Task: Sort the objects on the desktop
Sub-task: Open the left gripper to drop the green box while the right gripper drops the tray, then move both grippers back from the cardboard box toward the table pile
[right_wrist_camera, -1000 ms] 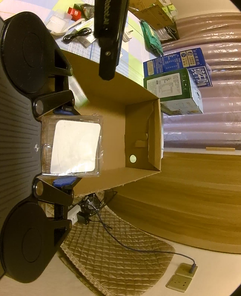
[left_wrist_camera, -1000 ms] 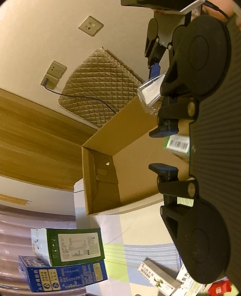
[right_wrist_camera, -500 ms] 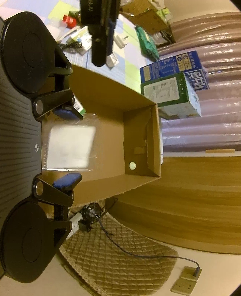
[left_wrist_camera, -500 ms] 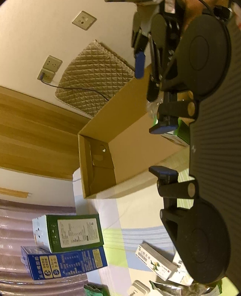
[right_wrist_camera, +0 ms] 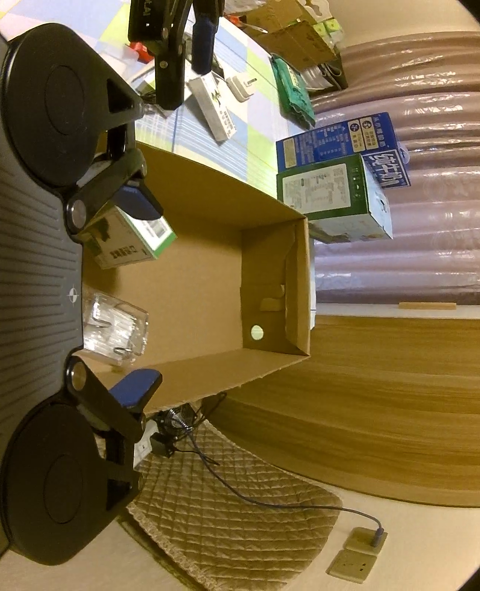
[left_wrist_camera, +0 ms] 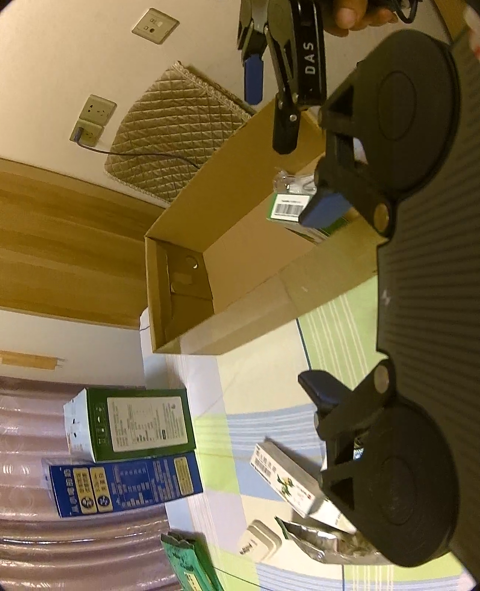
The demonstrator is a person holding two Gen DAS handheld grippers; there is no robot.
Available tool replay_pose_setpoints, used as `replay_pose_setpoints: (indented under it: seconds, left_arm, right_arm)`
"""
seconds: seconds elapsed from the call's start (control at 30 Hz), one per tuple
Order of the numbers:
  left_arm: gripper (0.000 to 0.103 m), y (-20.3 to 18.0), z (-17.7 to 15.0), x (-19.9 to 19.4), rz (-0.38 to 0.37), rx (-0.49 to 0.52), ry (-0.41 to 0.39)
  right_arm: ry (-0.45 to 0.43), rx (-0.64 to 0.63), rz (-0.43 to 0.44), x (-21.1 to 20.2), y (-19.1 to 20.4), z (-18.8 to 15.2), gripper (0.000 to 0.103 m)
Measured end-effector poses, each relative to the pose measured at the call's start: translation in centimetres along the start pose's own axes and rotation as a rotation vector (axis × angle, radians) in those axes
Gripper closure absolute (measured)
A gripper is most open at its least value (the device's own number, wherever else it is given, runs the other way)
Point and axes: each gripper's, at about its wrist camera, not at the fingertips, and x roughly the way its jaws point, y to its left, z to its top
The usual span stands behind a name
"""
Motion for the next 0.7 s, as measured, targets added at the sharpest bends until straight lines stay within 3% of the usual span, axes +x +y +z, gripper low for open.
replay_pose_setpoints:
  seconds: [0.13, 0.27, 0.7]
  left_arm:
    - [0.007, 0.6, -0.6, -1.4, 0.009, 0.0, -0.009]
    - [0.001, 1.0, -1.1, -2.9, 0.026, 0.015, -0.027]
    - [0.001, 4.4, -3.7, -8.2, 0.133, 0.039, -0.08]
  right_arm:
    - [0.005, 0.003, 0.002, -0.8, 0.7, -0.6, 0.002]
    - [0.005, 0.009, 0.001, -1.8, 1.3, -1.1, 0.002]
    - [-0.012, -0.009, 0.018, -4.9, 4.3, -2.0, 0.002]
